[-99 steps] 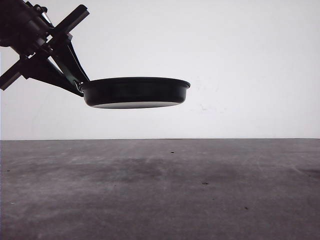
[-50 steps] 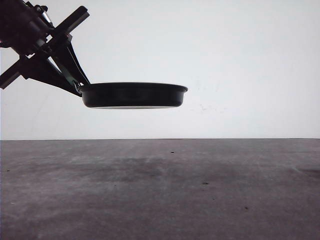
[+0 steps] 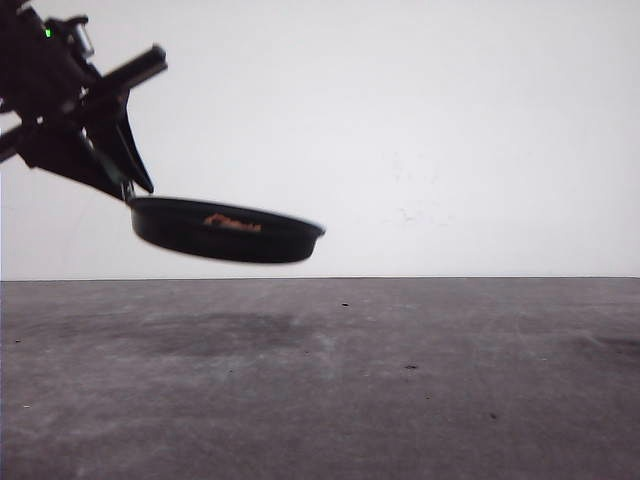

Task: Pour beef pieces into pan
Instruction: 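Lower the pan to the table with the left gripper, then set the bowl down and release it with the right gripper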

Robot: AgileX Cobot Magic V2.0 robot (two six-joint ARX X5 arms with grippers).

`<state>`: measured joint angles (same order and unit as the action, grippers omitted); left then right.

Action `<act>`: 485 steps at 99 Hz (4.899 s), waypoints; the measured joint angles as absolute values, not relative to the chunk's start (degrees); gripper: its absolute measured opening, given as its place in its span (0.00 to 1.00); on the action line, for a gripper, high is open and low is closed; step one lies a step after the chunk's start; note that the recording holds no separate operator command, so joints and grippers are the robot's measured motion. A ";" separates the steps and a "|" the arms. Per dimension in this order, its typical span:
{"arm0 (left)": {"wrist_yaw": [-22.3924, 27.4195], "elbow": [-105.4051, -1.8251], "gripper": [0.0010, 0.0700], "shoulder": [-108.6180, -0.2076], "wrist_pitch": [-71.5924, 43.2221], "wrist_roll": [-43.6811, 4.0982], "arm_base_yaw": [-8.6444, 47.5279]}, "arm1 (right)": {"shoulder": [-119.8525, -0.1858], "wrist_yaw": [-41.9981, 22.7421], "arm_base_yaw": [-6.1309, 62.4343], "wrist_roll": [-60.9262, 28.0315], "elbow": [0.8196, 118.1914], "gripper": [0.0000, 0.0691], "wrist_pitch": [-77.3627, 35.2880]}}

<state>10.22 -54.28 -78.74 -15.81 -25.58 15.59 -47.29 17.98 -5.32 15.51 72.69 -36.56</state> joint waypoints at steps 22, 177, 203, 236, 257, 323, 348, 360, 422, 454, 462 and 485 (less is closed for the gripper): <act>12.03 -54.28 0.06 -86.37 -16.62 -24.95 15.14 | -38.81 17.32 0.38 15.51 73.76 0.00 -38.87; -4.80 -54.81 0.77 -63.55 -27.86 -21.91 8.88 | -36.91 14.17 0.45 11.42 73.28 0.00 -46.00; -6.63 -54.81 0.04 -42.39 -31.62 -19.99 9.30 | -33.95 6.02 0.56 0.19 63.29 0.00 -37.56; -15.42 -47.33 0.02 -18.46 -39.77 -11.14 9.61 | -19.31 4.27 0.56 -5.34 37.36 0.00 -20.88; -12.14 -40.86 0.02 -10.46 -40.49 -11.16 9.65 | -17.61 6.63 0.69 -5.91 33.17 0.00 -21.32; -12.23 -41.19 0.03 -10.13 -40.16 -11.16 9.65 | -17.23 6.90 0.69 -6.17 33.56 0.00 -19.49; -12.23 -41.19 0.03 -10.13 -40.16 -11.16 9.65 | -14.66 6.44 0.71 -6.17 33.54 0.00 -20.80; -12.23 -41.19 0.03 -10.13 -40.16 -11.16 9.65 | -10.22 -2.63 0.75 -6.13 30.98 0.00 -20.16; -12.25 -41.19 0.03 -10.22 -40.10 -11.16 9.65 | -0.36 1.56 0.58 -0.21 5.19 0.00 -22.87; -12.23 -41.19 0.03 -10.22 -40.10 -11.16 9.65 | -0.34 0.05 0.60 -1.72 4.67 0.00 -22.46; -12.23 -41.19 0.03 -10.22 -40.10 -11.16 9.65 | -0.34 0.03 0.60 -1.72 4.67 0.00 -22.46; -12.23 -41.19 0.03 -10.22 -40.10 -11.16 9.65 | -0.34 0.03 0.60 -1.72 4.67 0.00 -22.46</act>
<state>-12.23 -41.19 -10.22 -40.10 -11.16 9.65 -0.34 0.03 0.60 -1.72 4.67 -22.46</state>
